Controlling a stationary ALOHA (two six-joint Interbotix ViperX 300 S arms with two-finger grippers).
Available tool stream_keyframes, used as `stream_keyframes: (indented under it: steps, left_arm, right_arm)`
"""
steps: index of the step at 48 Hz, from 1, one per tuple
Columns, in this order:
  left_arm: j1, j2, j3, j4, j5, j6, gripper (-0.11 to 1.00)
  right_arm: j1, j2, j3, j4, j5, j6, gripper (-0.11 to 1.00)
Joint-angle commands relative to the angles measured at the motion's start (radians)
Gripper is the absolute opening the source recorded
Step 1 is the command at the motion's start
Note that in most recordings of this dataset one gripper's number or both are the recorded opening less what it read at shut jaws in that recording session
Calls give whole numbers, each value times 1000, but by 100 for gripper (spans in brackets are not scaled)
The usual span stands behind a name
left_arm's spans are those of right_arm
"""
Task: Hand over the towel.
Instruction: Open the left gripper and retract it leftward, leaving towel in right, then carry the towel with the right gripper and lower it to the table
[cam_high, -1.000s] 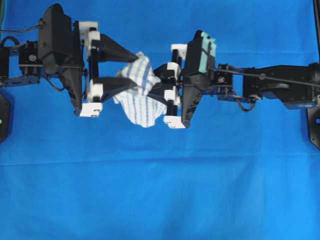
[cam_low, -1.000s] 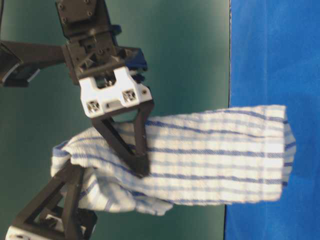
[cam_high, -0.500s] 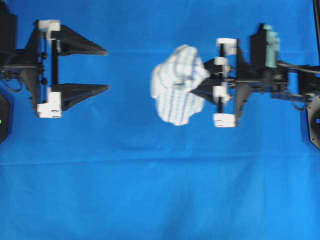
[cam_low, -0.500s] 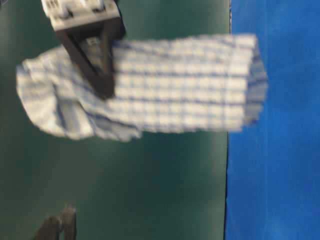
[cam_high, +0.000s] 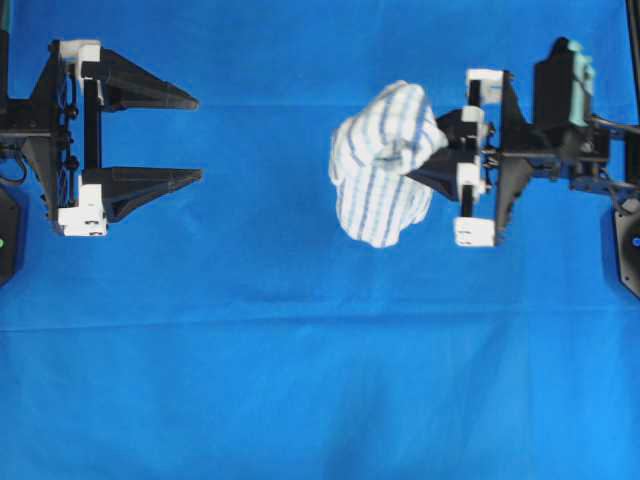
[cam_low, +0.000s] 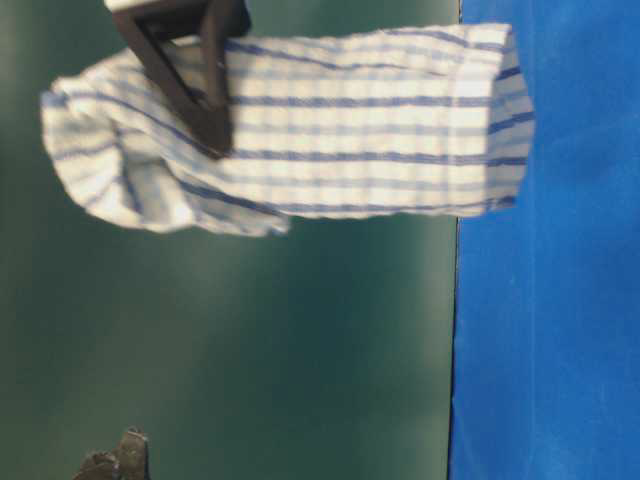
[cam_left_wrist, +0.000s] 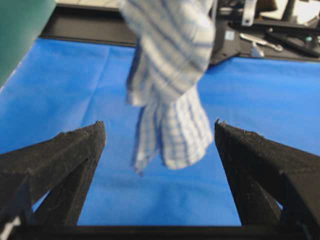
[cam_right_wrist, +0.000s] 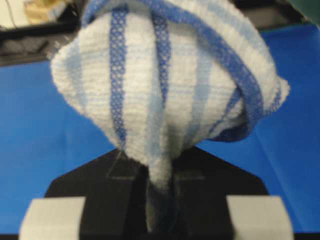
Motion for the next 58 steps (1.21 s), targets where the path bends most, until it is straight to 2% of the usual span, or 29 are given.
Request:
stream_keyframes:
  steps: [1, 18, 28, 38, 58]
  left_arm:
    - [0, -3, -12, -2, -9, 0, 93]
    - [0, 3, -12, 0, -9, 0, 93]
    - [0, 18, -14, -2, -9, -2, 93]
    - [0, 32, -15, -2, -18, -2, 93]
    - [0, 34, -12, -2, -18, -2, 93]
  right_arm:
    - [-21, 41, -48, 2, 28, 0, 8]
    - [-71, 354, -158, 2, 140, 0, 8]
    - [-74, 474, -210, -3, 236, 0, 8]
    - [-67, 531, -216, -3, 273, -2, 8]
    - [-60, 535, -218, -2, 287, 6, 8]
